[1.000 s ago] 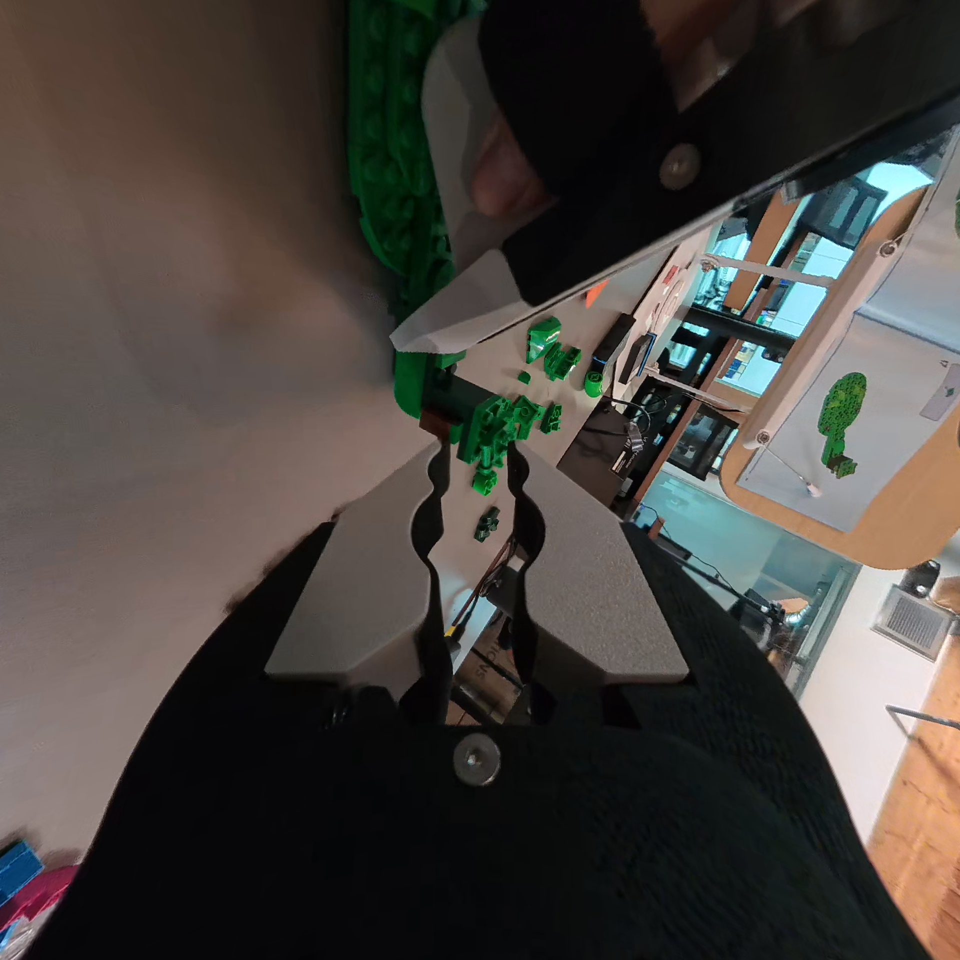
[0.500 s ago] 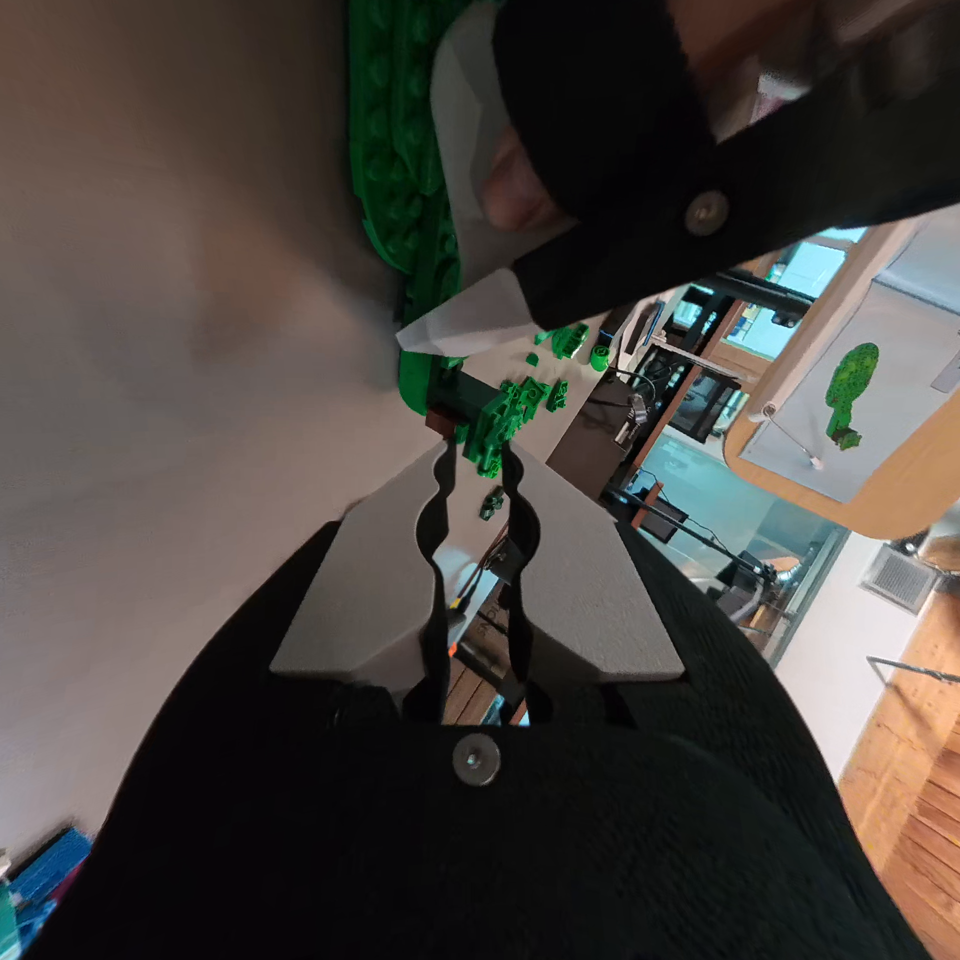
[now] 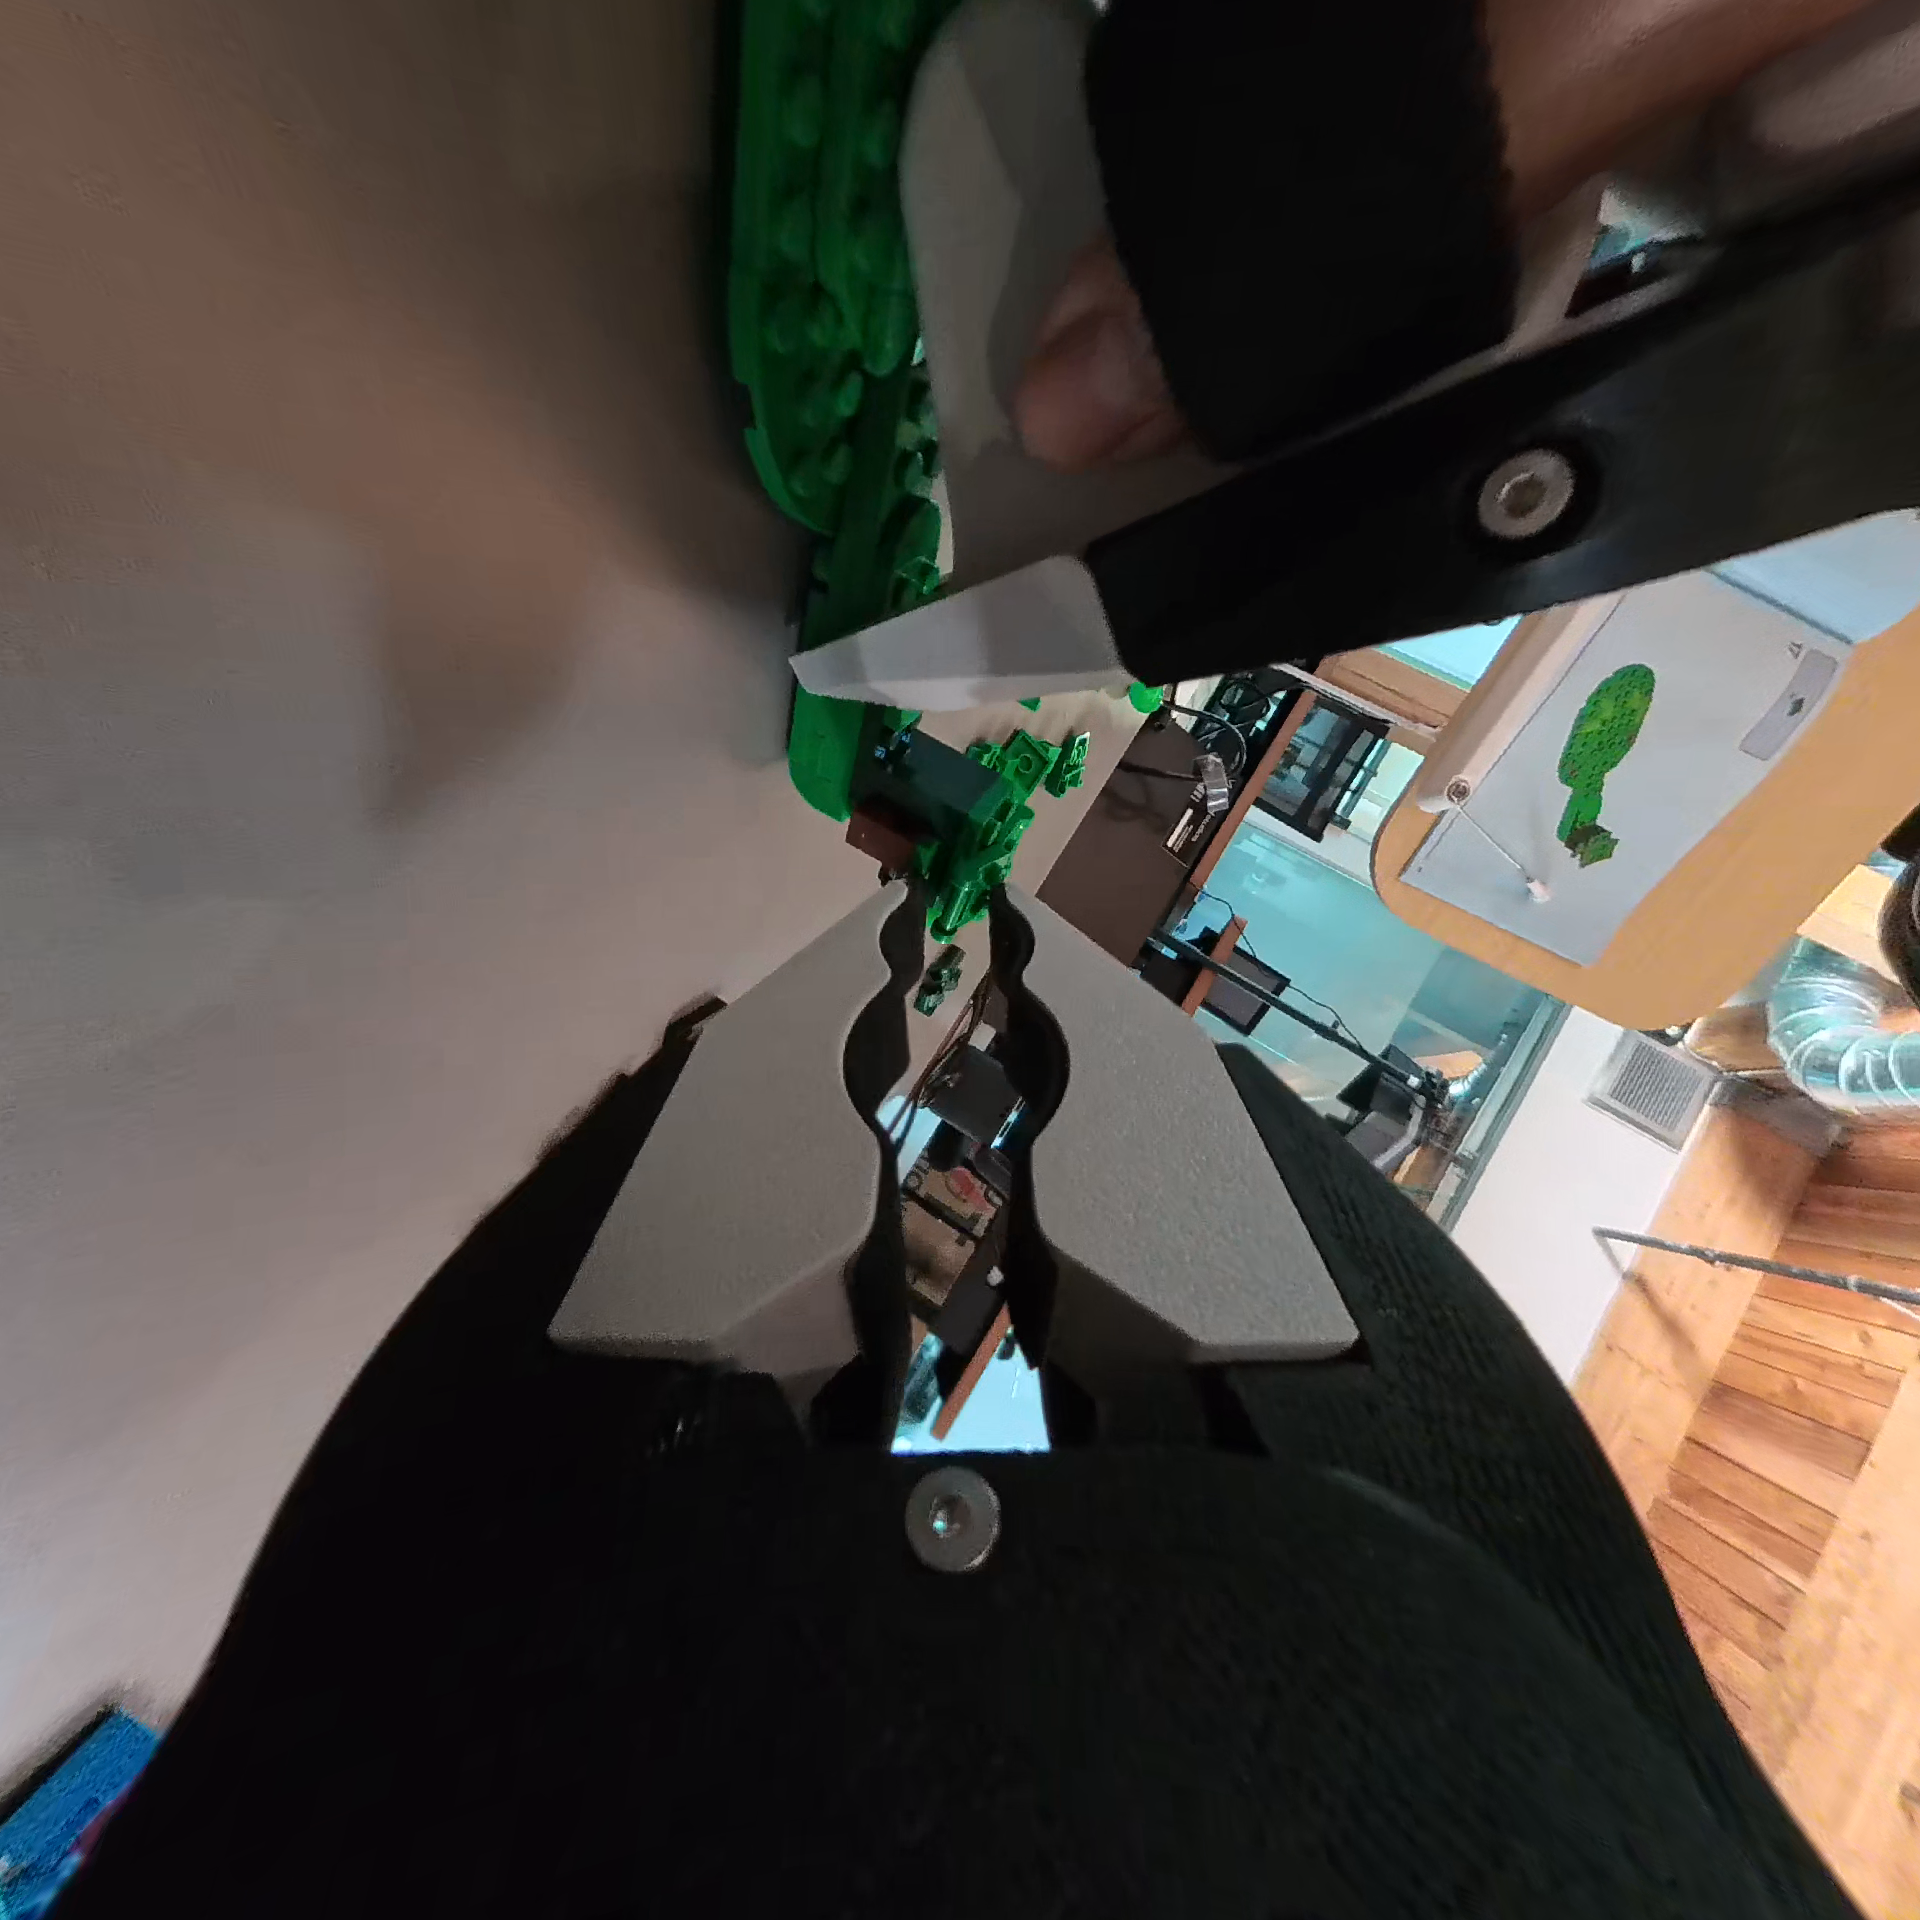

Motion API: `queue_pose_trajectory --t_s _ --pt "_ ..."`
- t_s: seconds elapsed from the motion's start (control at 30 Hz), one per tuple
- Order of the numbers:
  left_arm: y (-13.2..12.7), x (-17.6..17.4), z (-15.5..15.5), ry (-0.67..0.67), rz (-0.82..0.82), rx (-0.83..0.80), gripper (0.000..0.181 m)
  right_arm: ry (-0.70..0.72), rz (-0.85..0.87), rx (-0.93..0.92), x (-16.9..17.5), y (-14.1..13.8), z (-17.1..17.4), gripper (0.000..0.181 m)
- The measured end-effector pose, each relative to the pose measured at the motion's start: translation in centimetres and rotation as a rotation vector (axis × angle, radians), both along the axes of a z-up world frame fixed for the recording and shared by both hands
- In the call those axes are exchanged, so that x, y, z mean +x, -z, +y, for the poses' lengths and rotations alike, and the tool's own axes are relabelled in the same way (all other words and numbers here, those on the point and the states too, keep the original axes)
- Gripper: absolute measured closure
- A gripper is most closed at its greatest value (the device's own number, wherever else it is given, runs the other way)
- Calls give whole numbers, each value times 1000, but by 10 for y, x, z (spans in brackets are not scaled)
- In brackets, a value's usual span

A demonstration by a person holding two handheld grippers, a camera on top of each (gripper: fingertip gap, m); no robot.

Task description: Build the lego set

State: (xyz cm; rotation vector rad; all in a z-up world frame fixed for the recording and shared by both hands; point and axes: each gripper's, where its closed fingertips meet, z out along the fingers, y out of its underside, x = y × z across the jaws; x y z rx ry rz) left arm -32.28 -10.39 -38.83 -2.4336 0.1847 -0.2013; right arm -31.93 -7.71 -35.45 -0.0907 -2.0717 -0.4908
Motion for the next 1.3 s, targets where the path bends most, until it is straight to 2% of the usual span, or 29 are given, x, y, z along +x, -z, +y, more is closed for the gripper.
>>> queue_pose_trajectory --t_s 0.57,0.93,1.2,1.3 --pt "0 0 0 10 27 -1 167 -78 -253 111 -1 -1 -2 174" --pt "0 0 0 8 24 2 167 -17 -245 19 -2 -1 -2 174" --pt "0 0 -1 11 31 4 167 -38 -258 62 -1 -2 -2 175" --pt "0 0 -1 11 24 8 167 -18 -236 20 -2 -2 -2 175"
